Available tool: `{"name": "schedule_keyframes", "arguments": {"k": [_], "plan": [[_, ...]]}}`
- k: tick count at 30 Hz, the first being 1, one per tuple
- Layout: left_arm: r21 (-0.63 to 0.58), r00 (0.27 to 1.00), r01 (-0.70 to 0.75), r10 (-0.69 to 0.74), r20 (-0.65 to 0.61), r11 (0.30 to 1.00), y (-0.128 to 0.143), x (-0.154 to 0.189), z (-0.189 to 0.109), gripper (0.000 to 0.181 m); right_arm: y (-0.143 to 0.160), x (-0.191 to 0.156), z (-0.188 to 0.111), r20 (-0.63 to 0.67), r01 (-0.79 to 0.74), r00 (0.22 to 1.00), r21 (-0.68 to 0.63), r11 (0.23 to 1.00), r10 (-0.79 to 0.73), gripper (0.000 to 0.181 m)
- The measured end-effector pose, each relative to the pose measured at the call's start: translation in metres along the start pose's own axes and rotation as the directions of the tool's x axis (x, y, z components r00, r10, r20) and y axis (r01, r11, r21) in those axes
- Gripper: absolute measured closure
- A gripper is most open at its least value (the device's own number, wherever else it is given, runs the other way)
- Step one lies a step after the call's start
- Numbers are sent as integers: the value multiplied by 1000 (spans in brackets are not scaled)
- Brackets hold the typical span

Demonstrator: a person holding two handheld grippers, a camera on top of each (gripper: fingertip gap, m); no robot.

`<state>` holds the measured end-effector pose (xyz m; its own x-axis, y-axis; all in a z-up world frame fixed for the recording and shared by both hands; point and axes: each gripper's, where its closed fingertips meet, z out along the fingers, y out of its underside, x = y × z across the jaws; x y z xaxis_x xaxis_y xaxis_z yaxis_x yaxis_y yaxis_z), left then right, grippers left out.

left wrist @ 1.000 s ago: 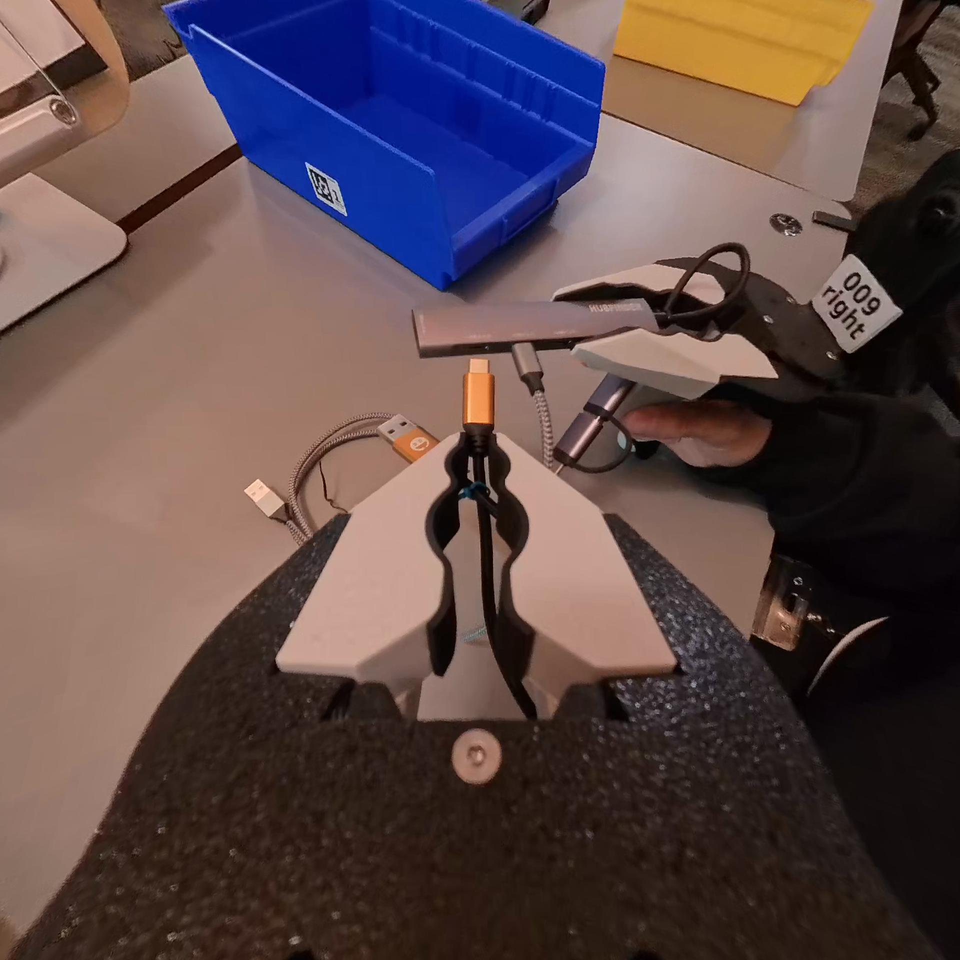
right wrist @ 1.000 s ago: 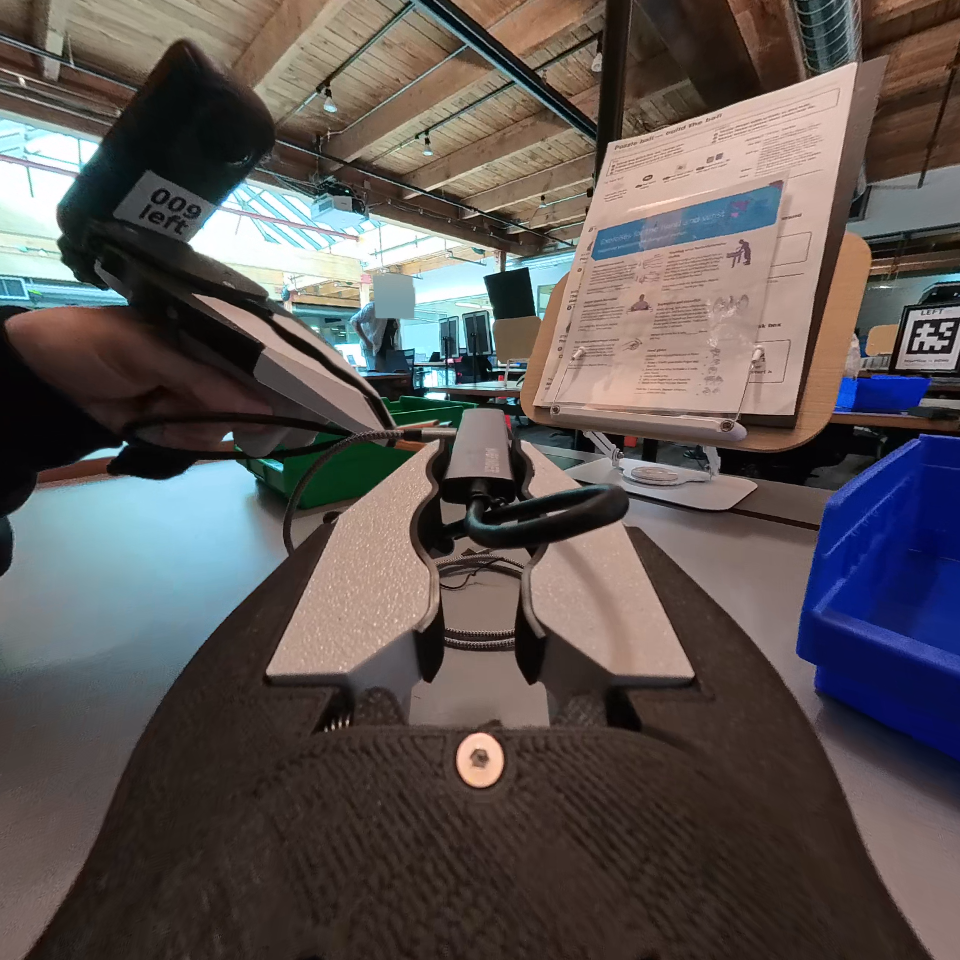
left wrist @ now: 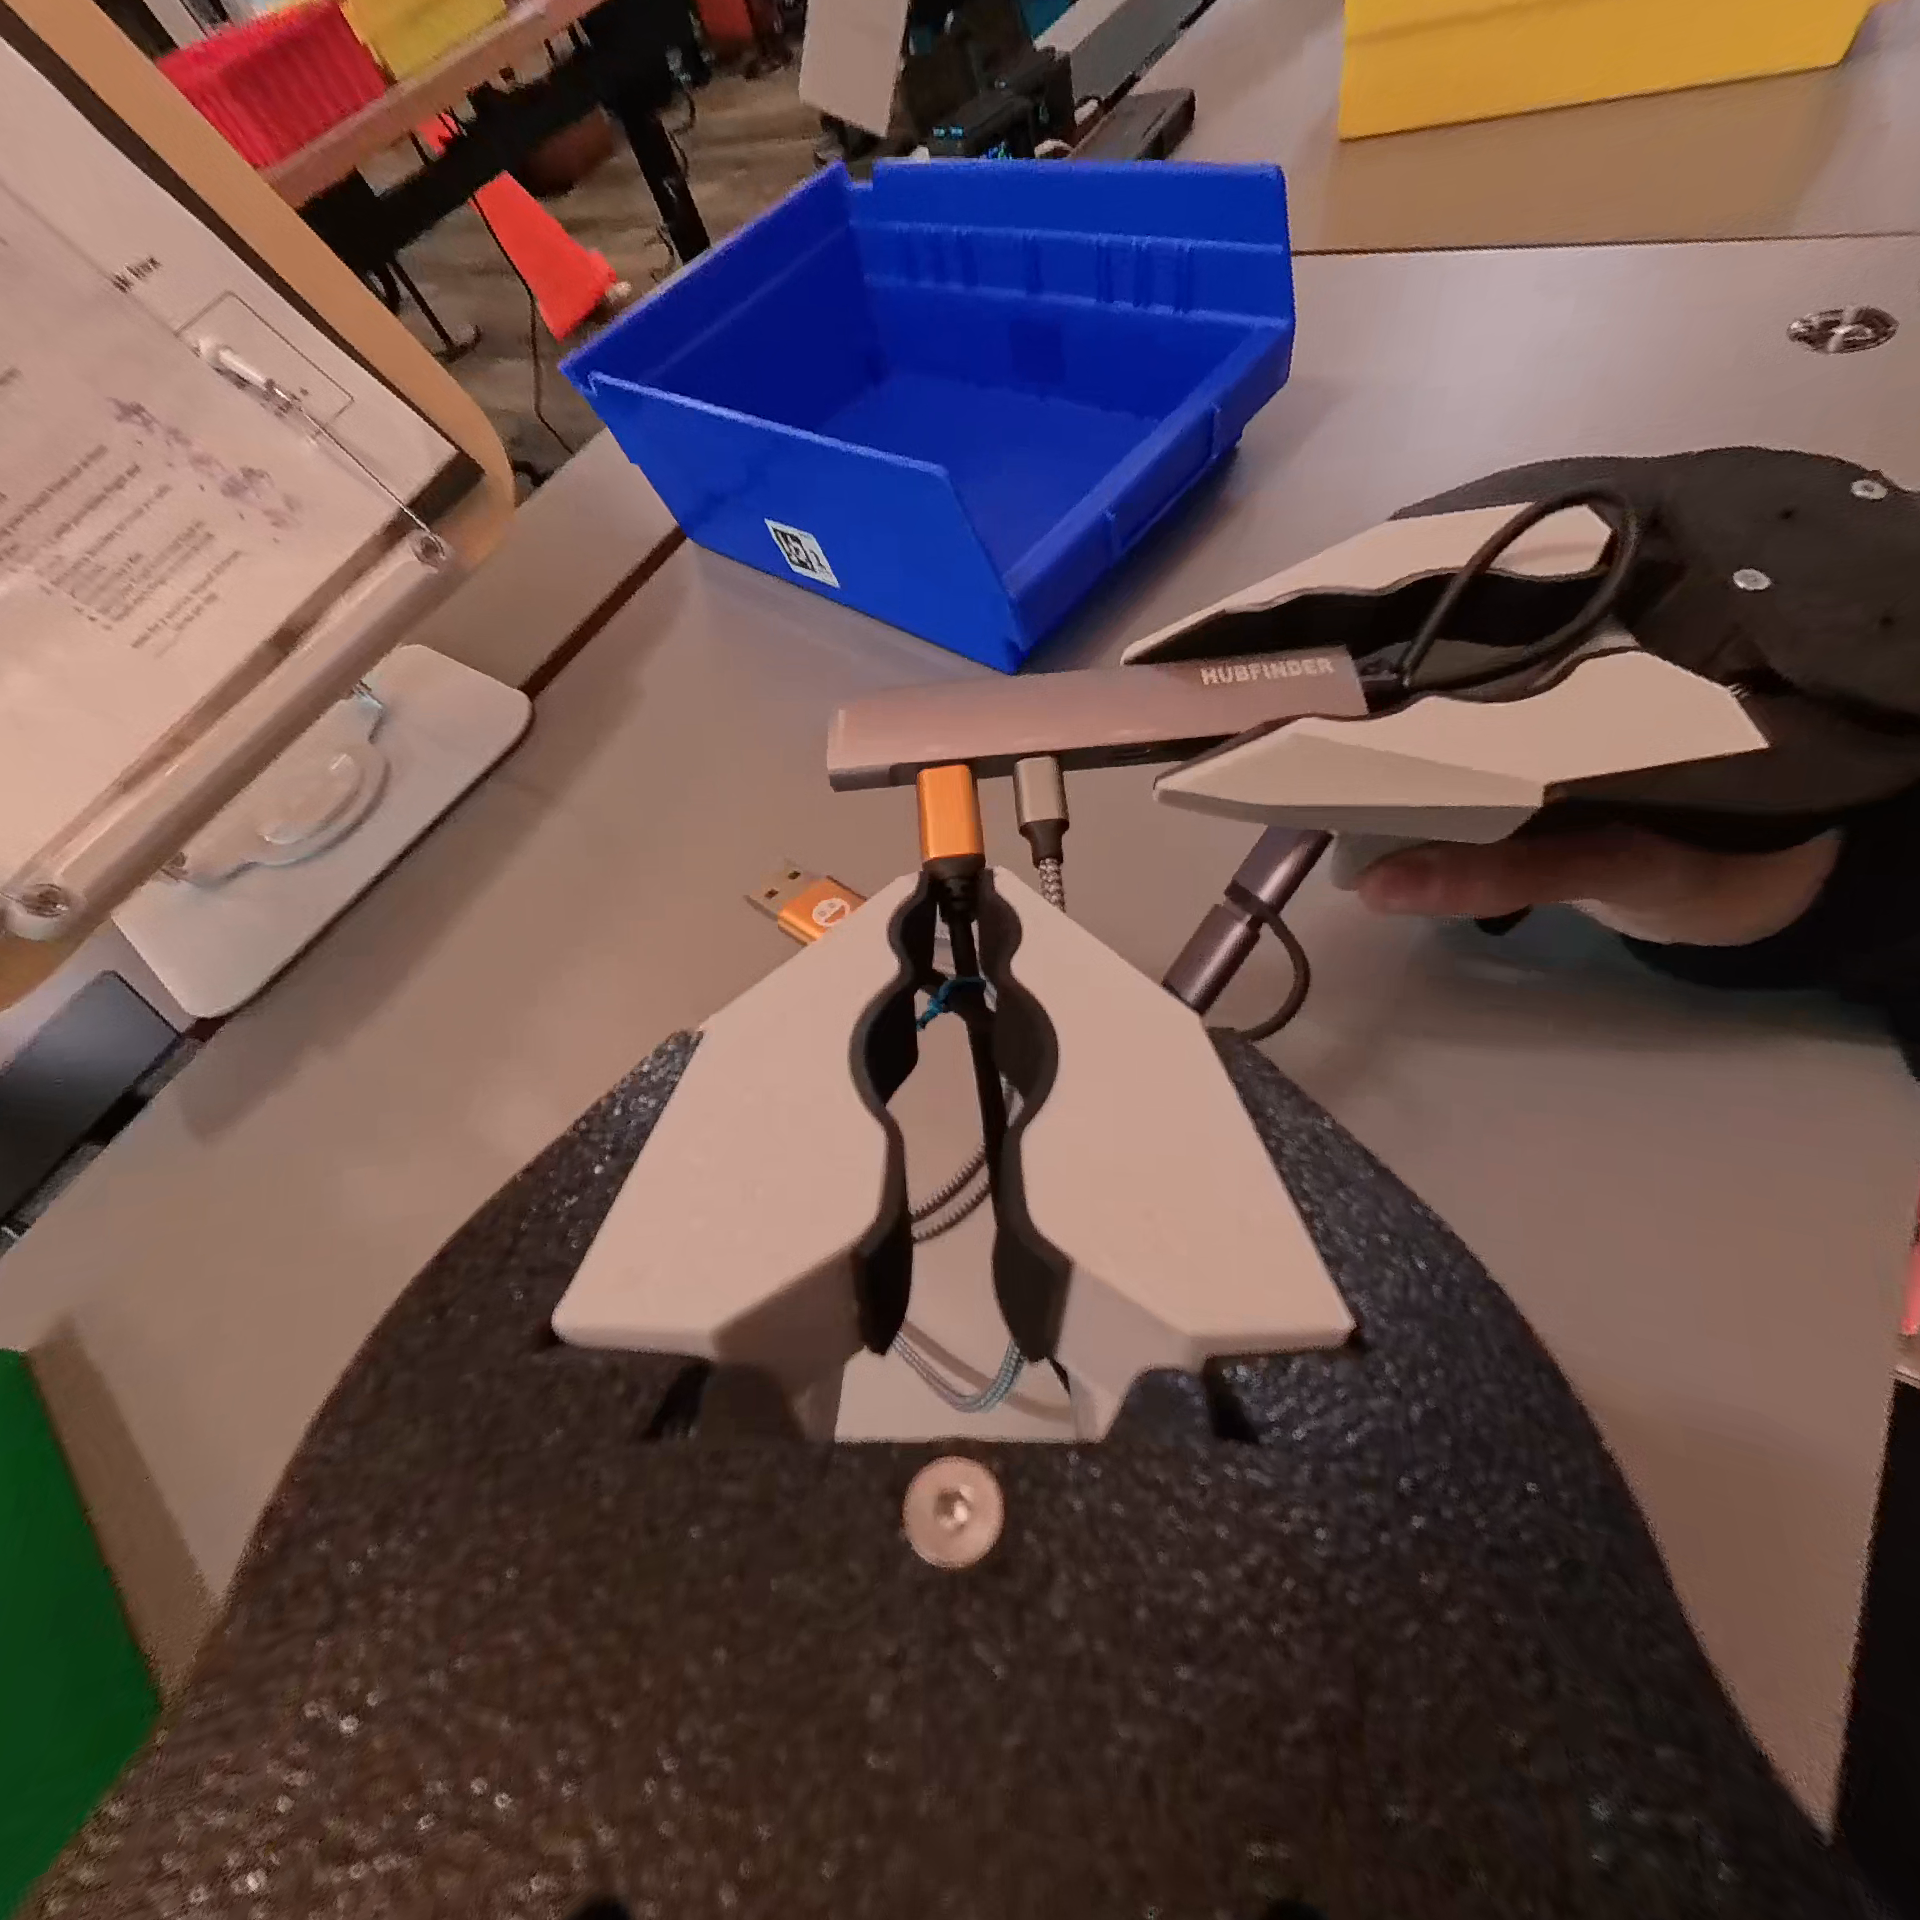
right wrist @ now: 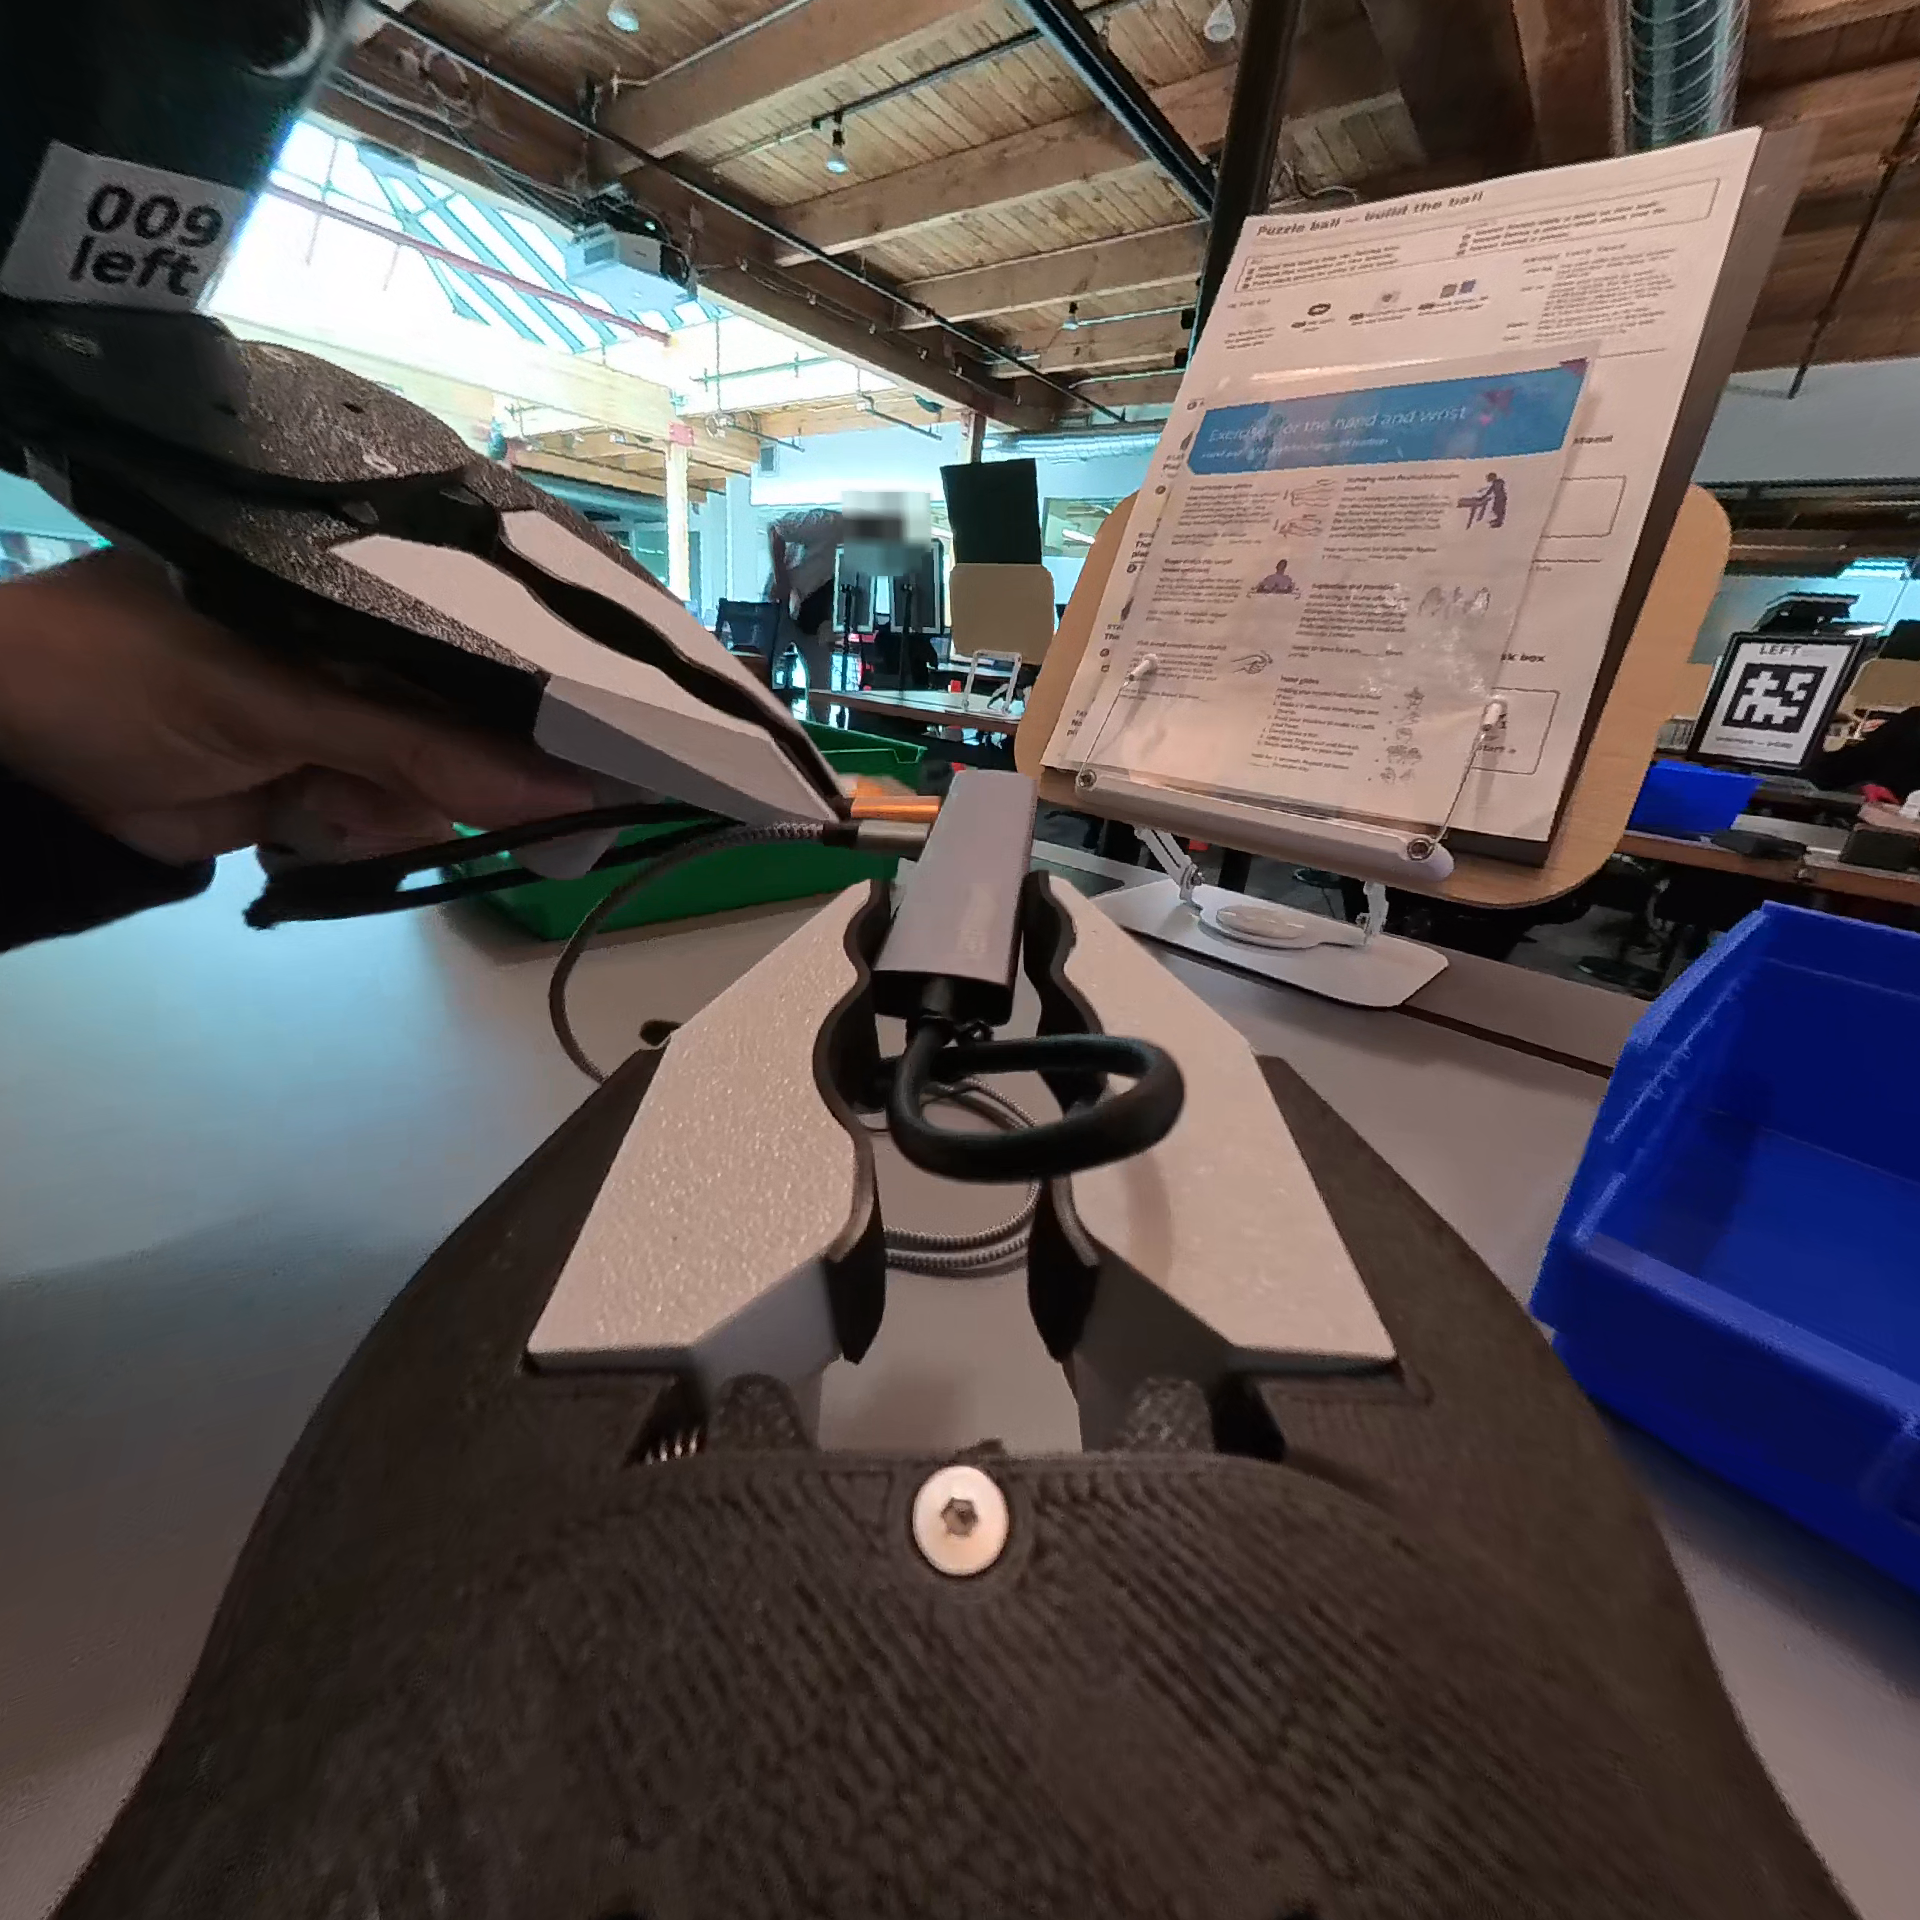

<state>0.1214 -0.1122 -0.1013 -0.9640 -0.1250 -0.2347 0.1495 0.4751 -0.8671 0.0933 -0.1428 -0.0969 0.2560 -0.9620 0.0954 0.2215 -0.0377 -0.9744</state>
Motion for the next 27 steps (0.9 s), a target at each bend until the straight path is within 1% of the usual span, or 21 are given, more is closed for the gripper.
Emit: {"name": "schedule_keyframes", "arguments": {"k": [2, 4, 5, 6, 7, 8, 9, 11, 13, 14, 15, 16, 17, 18, 19, 20, 21, 23, 24, 25, 27], "plan": [[72, 1000, 4, -5, 16, 997, -11, -3, -5, 176, 4, -3, 0, 19, -13, 1000, -15, 1000, 13, 156], [174, 999, 35, -31, -23, 984, -34, -1, -14, 176, 11, -22, 4, 101, 11, 995, -59, 998, -5, 161], [172, 999, 25, -20, -29, 985, -41, 0, -16, 177, 11, -31, 8, 105, 39, 994, -60, 997, -32, 168], [138, 1000, -12, 13, -7, 990, -44, -1, -16, 179, 11, -30, 12, 40, 45, 998, -58, 997, -43, 168], [112, 998, -55, 54, 10, 992, -47, -2, -16, 180, 10, -27, 13, 6, 22, 1000, -47, 999, -22, 169], [111, 996, -84, 83, 15, 990, -50, -2, -17, 180, 7, -19, 12, -11, -12, 1000, -29, 1000, 11, 169], [132, 995, -95, 95, 3, 987, -53, 1, -19, 181, 2, -8, 7, -35, -12, 999, -7, 1000, 12, 170], [202, 995, -85, 95, -42, 976, -56, 11, -23, 177, -4, 8, -2, -82, 100, 991, -24, 995, -102, 169], [294, 996, -41, 63, -66, 955, -59, 16, -29, 164, -10, 18, -9, -138, 216, 966, -39, 976, -219, 169], [345, 995, -12, 46, -90, 938, -61, 19, -35, 156, -14, 22, -11, -171, 307, 934, -64, 950, -314, 169], [387, 994, 27, 16, -107, 922, -61, 19, -41, 149, -17, 27, -14, -205, 416, 880, -103, 904, -428, 170], [422, 994, 68, -25, -106, 904, -60, 14, -48, 145, -23, 31, -18, -243, 523, 804, -143, 840, -542, 170], [448, 993, 99, -63, -95, 888, -56, 6, -54, 145, -30, 35, -22, -262, 627, 710, -188, 756, -654, 171], [455, 993, 119, -94, -76, 883, -49, -2, -57, 145, -35, 39, -25, -257, 714, 605, -244, 656, -754, 172], [435, 992, 127, -112, -60, 891, -37, -9, -55, 145, -40, 42, -27, -253, 775, 504, -291, 562, -826, 171], [392, 991, 135, -125, -53, 910, -21, -15, -50, 144, -46, 45, -29, -246, 811, 424, -324, 486, -872, 171], [337, 989, 151, -142, -52, 929, -4, -19, -43, 140, -50, 49, -31, -237, 830, 365, -356, 430, -900, 171], [259, 982, 186, -175, -67, 948, 24, -24, -30, 134, -57, 62, -34, -227, 832, 291, -418, 363, -929, 171], [244, 978, 208, -194, -79, 947, 34, -26, -26, 134, -62, 69, -36, -228, 831, 260, -442, 338, -938, 171], [239, 972, 233, -219, -86, 942, 40, -28, -22, 134, -68, 77, -38, -236, 821, 248, -463, 333, -940, 171], [244, 961, 274, -258, -97, 930, 48, -32, -18, 133, -86, 99, -43, -273, 784, 284, -486, 386, -919, 171]]}}
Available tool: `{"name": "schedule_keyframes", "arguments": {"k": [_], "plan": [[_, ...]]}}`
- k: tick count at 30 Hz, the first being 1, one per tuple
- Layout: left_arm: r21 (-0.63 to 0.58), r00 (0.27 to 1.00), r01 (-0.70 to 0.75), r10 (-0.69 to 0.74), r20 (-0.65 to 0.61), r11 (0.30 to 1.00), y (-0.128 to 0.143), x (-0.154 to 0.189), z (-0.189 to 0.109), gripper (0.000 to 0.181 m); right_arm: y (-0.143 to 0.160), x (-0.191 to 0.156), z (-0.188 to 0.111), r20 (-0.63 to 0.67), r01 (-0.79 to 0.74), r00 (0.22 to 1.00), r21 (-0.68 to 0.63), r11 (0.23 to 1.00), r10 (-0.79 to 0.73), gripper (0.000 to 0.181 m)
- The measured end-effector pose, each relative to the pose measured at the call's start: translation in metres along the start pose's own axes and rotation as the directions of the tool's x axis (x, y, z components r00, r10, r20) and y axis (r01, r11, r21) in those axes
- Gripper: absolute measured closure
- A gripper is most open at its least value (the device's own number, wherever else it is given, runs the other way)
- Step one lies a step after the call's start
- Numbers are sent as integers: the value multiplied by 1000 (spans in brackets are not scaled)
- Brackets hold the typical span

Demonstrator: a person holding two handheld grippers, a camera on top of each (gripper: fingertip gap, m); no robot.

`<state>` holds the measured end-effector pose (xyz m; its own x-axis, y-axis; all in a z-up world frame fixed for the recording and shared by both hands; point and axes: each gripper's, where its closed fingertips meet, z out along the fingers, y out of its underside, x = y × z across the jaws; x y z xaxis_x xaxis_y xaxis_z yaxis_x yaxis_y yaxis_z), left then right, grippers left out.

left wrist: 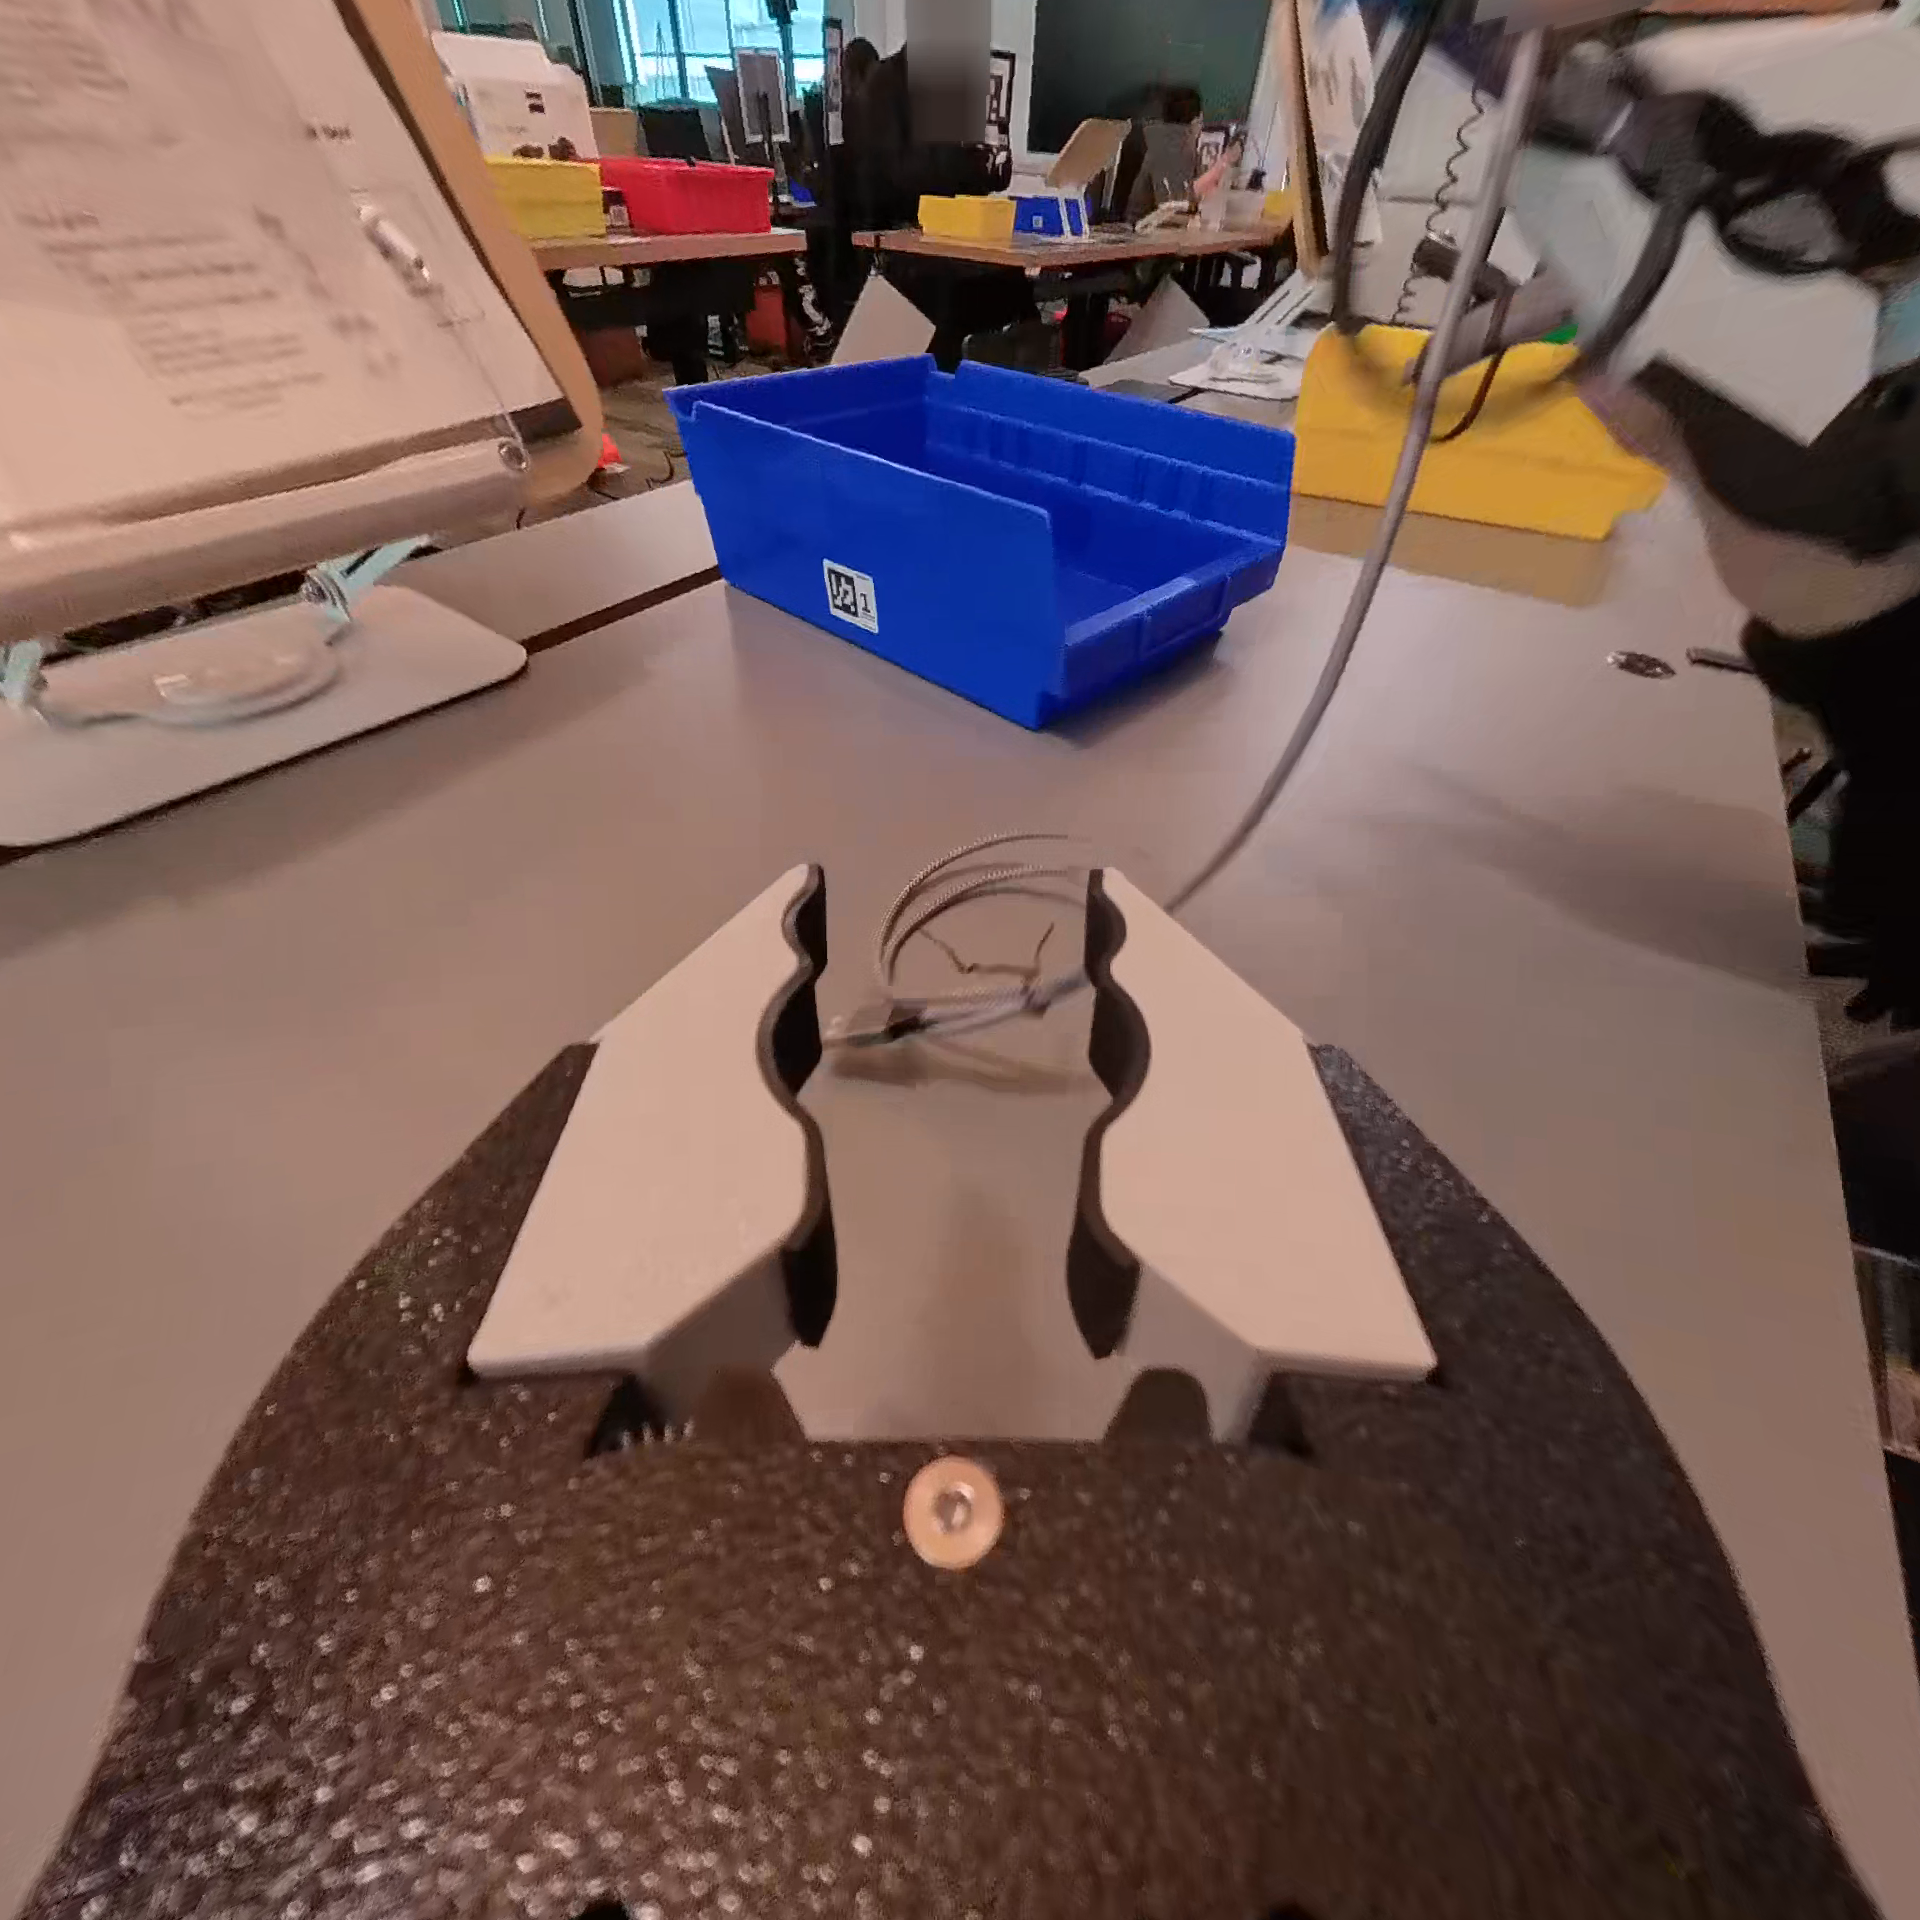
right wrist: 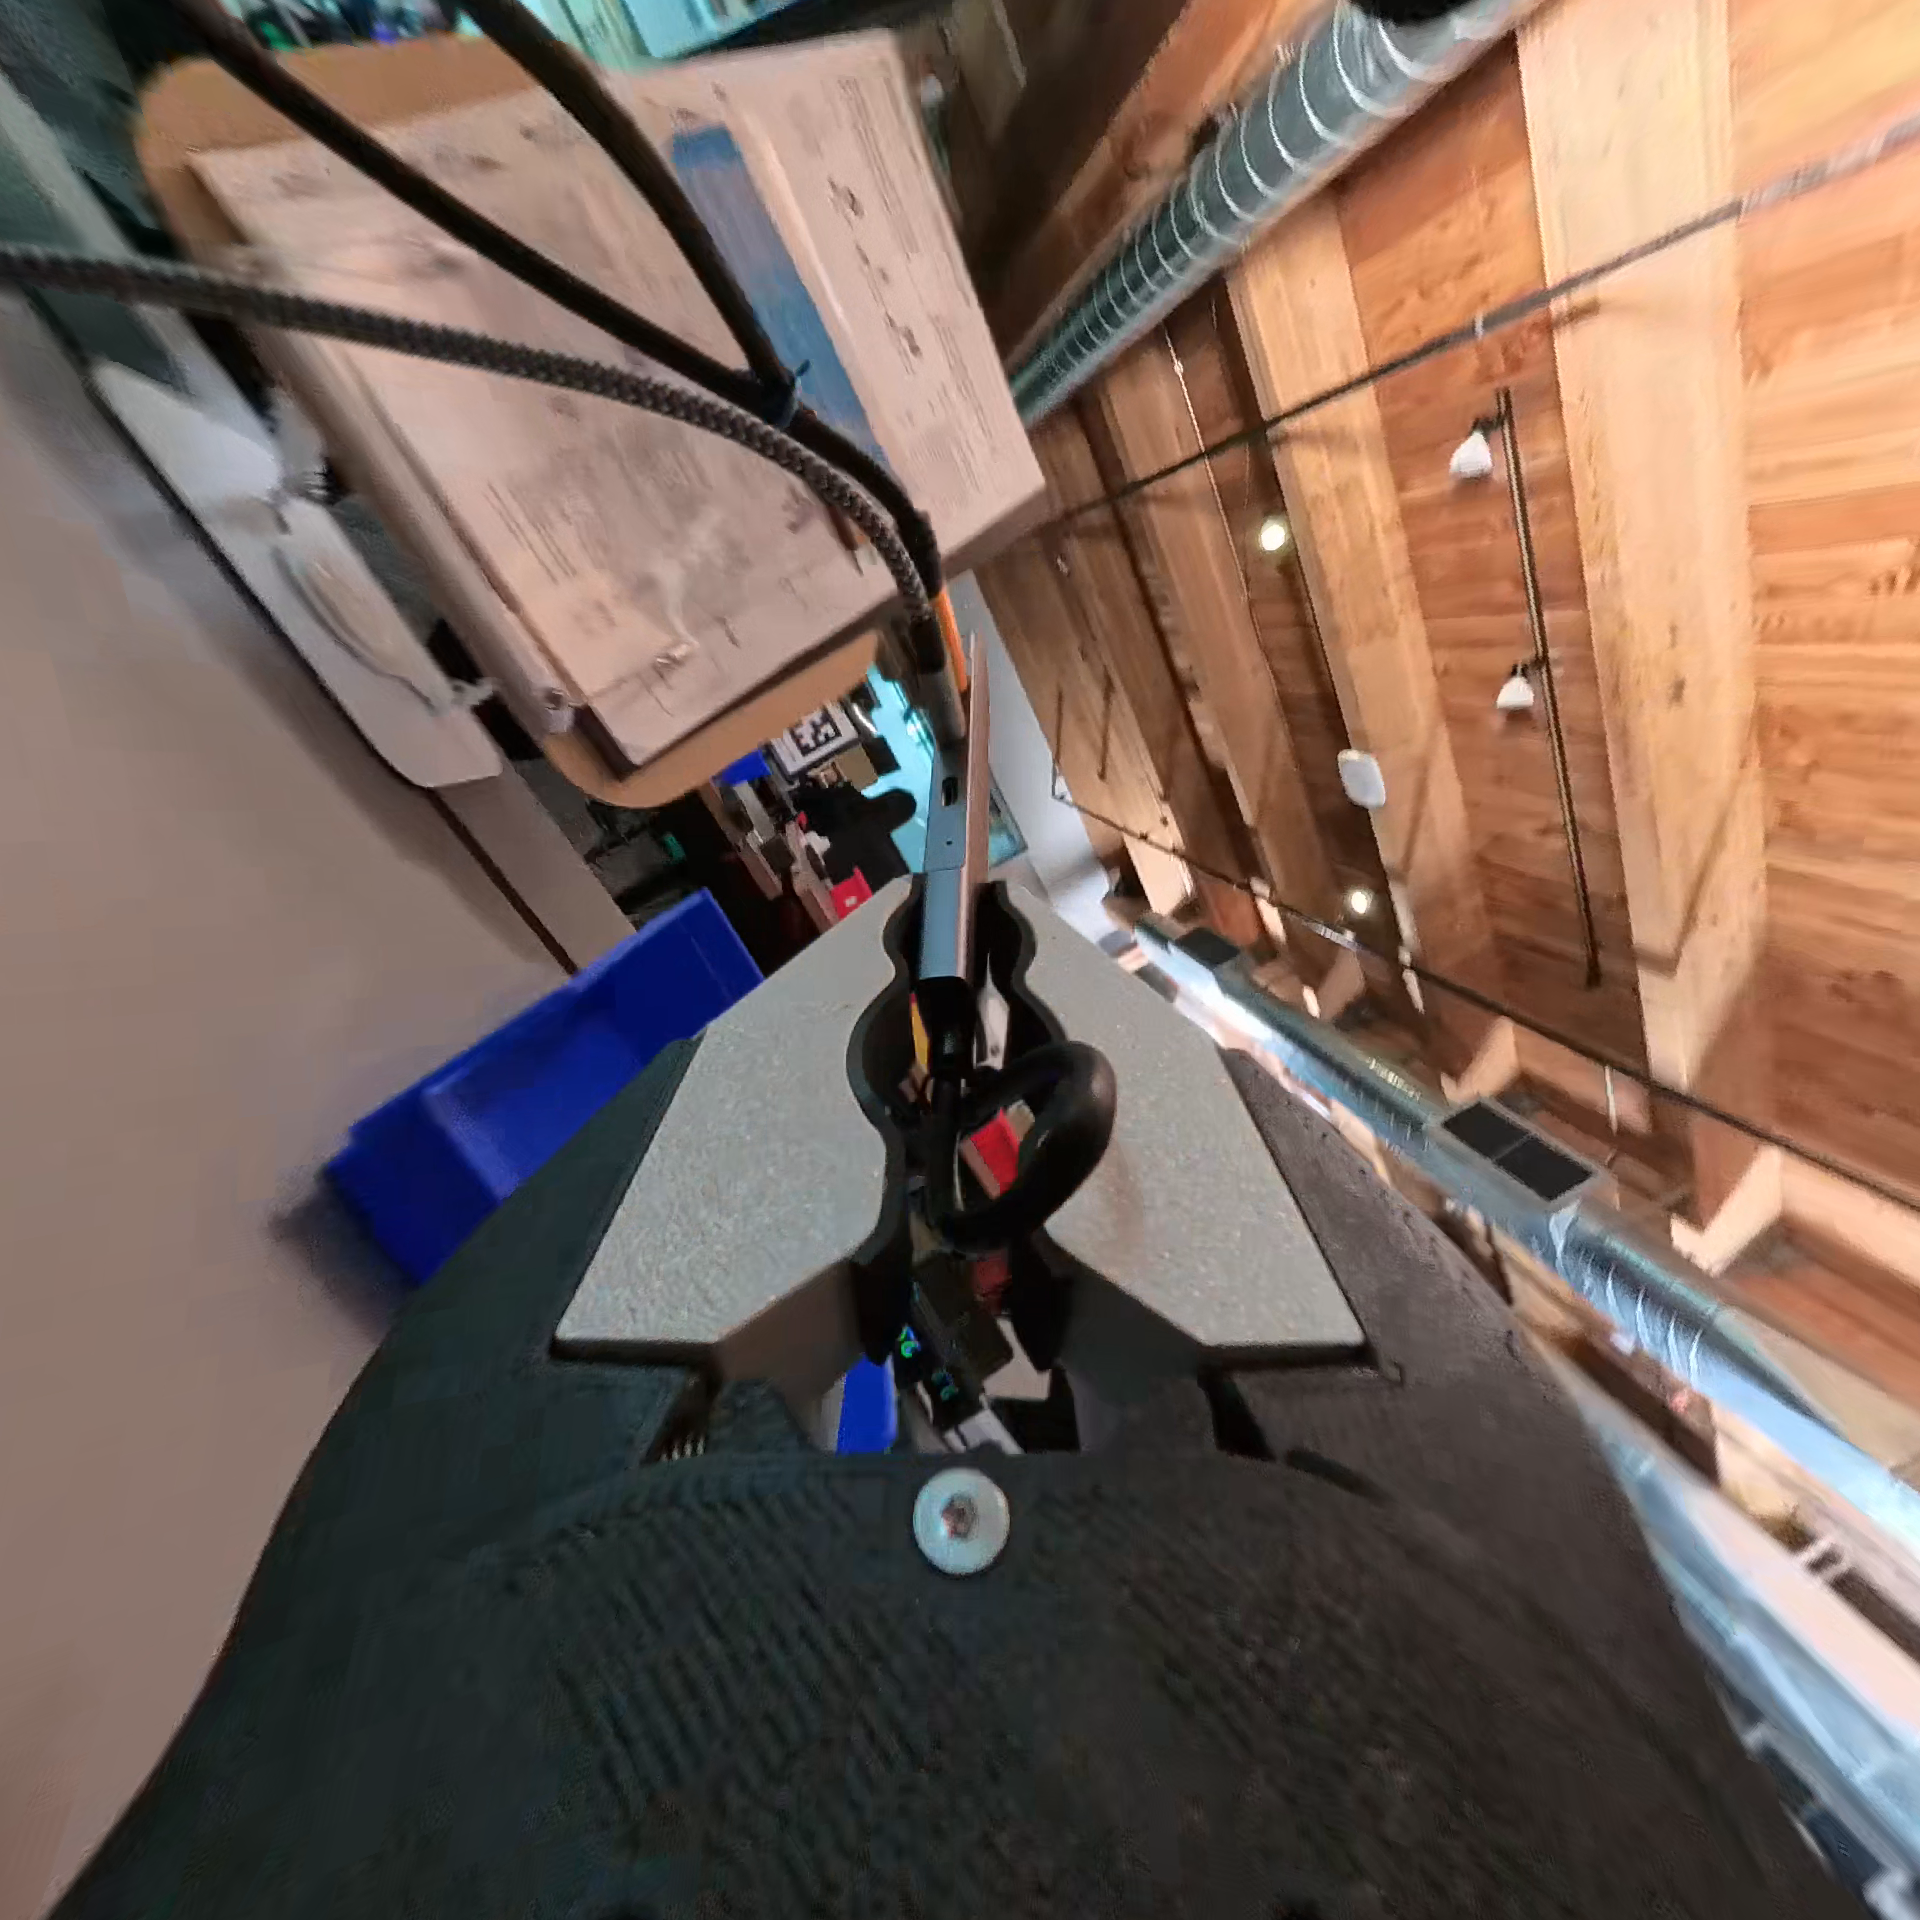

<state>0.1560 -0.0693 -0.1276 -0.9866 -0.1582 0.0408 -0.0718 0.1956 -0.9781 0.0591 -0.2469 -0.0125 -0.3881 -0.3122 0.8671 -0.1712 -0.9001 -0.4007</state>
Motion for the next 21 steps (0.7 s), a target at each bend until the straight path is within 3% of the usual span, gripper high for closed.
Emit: {"name": "schedule_keyframes", "arguments": {"k": [5, 10, 14, 21], "plan": [[14, 999, 46, -46, 10, 999, 5, -17, -1, 133, 40, 103, 34, -106, -172, 981, -101, 980, 162, 171], [46, 995, 98, -99, 11, 994, 9, -27, -4, 134, 67, 174, 81, -139, -96, 988, -189, 977, 70, 171], [37, 994, 105, -105, 18, 994, 17, -32, -1, 135, 75, 182, 125, -79, -45, 996, -243, 969, 26, 170], [32, 998, 52, -51, -24, 998, 21, -23, 2, 138, 116, 142, 172, 22, -72, 996, -368, 927, 86, 170]]}}
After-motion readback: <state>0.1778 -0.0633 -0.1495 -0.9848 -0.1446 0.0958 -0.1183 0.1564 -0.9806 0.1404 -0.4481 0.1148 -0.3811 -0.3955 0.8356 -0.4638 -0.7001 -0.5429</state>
